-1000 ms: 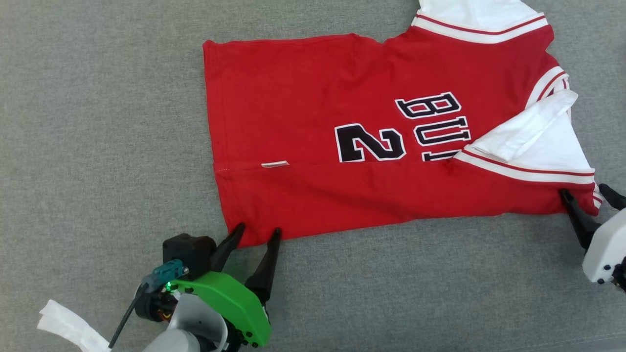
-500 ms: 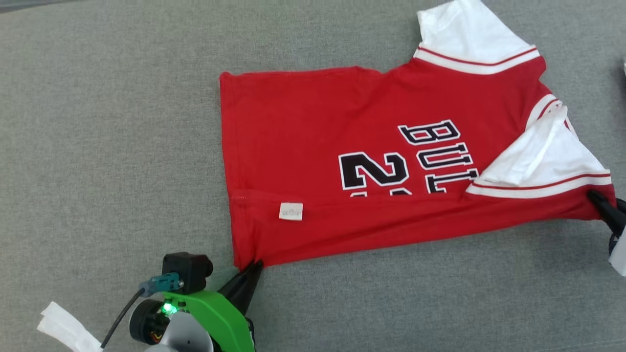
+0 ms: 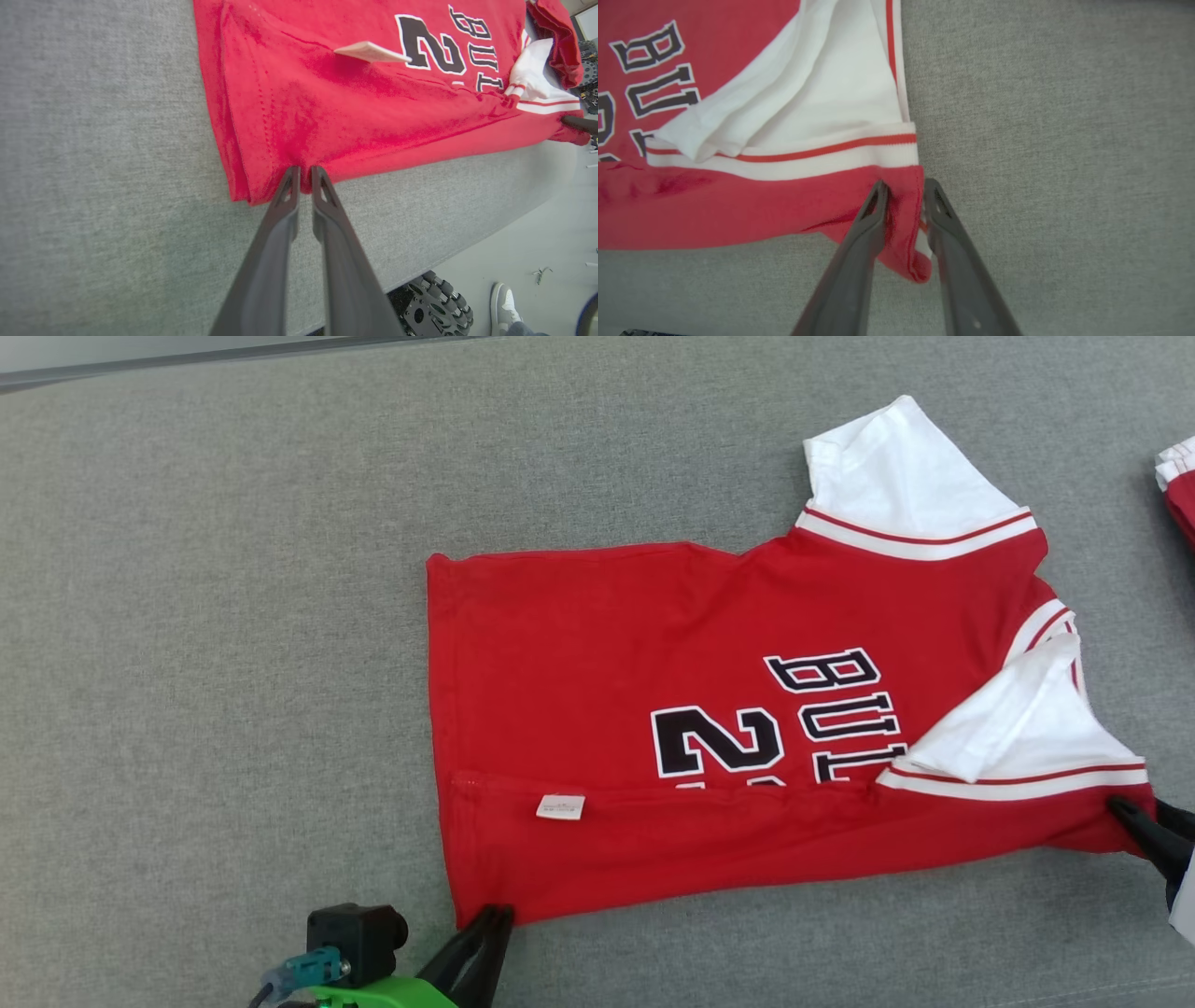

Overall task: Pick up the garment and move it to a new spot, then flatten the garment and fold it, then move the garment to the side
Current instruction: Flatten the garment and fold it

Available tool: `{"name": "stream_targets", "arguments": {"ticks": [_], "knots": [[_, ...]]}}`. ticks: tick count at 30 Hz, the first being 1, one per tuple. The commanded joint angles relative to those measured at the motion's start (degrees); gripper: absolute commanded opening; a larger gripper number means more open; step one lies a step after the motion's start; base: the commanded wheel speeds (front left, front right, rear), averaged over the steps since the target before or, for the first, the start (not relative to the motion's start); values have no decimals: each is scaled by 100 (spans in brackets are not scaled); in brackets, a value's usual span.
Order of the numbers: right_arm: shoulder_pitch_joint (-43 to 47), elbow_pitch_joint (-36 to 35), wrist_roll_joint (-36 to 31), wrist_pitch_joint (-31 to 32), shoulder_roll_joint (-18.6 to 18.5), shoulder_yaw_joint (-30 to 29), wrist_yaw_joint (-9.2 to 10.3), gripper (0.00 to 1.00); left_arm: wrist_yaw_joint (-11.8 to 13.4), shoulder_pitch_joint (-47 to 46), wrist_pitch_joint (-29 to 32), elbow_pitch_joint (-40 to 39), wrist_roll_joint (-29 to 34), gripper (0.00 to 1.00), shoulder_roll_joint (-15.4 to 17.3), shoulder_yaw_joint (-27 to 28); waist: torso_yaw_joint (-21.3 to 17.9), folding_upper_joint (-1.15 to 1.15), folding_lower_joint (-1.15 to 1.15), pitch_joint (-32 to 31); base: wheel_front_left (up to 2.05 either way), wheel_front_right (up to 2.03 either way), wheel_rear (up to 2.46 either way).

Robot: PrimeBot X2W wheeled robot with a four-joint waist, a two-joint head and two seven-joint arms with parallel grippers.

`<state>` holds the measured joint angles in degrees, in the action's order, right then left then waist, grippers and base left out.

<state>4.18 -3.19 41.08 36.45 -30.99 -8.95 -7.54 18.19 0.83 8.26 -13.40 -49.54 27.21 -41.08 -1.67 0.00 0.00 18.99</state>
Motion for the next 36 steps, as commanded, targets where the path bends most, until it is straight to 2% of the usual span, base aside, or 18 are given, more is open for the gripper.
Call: {"name": "stream_targets", "arguments": {"ticks": [1,4,7,9,12,14,18,22,28,32,36], "knots": [[-87,-11,-83,-57,25,4,10,100,94,-7,-57,60,139,100,7,21,-20,0,0,-17,0,0,0],[-297,-207,-192,-114,-96,-44,5,100,258,-93,-112,-45,182,100,24,146,-77,0,0,-27,0,0,0],[-881,-574,-114,-76,-273,-129,5,100,404,-448,56,-318,328,100,400,435,-167,0,0,174,0,0,0],[-1403,-678,-136,16,-436,-110,5,100,372,-933,302,-466,509,100,654,569,-142,0,0,428,0,0,0],[-2414,-561,-187,269,-603,39,5,100,218,-2002,801,-401,641,100,711,650,33,0,0,957,0,0,0],[-3147,-374,-316,402,-677,157,5,100,88,-2734,1078,-163,682,100,522,617,164,0,0,1300,0,0,0],[-4361,278,-597,626,-590,636,5,100,-258,-3899,1398,622,663,100,17,438,424,0,0,1836,0,0,0],[-5166,1111,-855,651,-362,1064,5,100,-610,-4548,1496,1374,714,100,-366,209,639,0,0,2053,0,0,0],[-5597,2014,-880,352,-155,1482,5,100,-930,-4915,1532,1862,805,100,-620,-74,843,0,0,2090,0,0,0],[-5623,2450,-906,105,-172,1727,5,100,-999,-4948,1534,2063,780,100,-650,-123,888,0,0,2047,0,0,0],[-5646,2786,-664,10,-17,1878,3,100,-1095,-4956,1634,2234,616,100,-737,-157,843,0,0,2044,0,0,0]]}}
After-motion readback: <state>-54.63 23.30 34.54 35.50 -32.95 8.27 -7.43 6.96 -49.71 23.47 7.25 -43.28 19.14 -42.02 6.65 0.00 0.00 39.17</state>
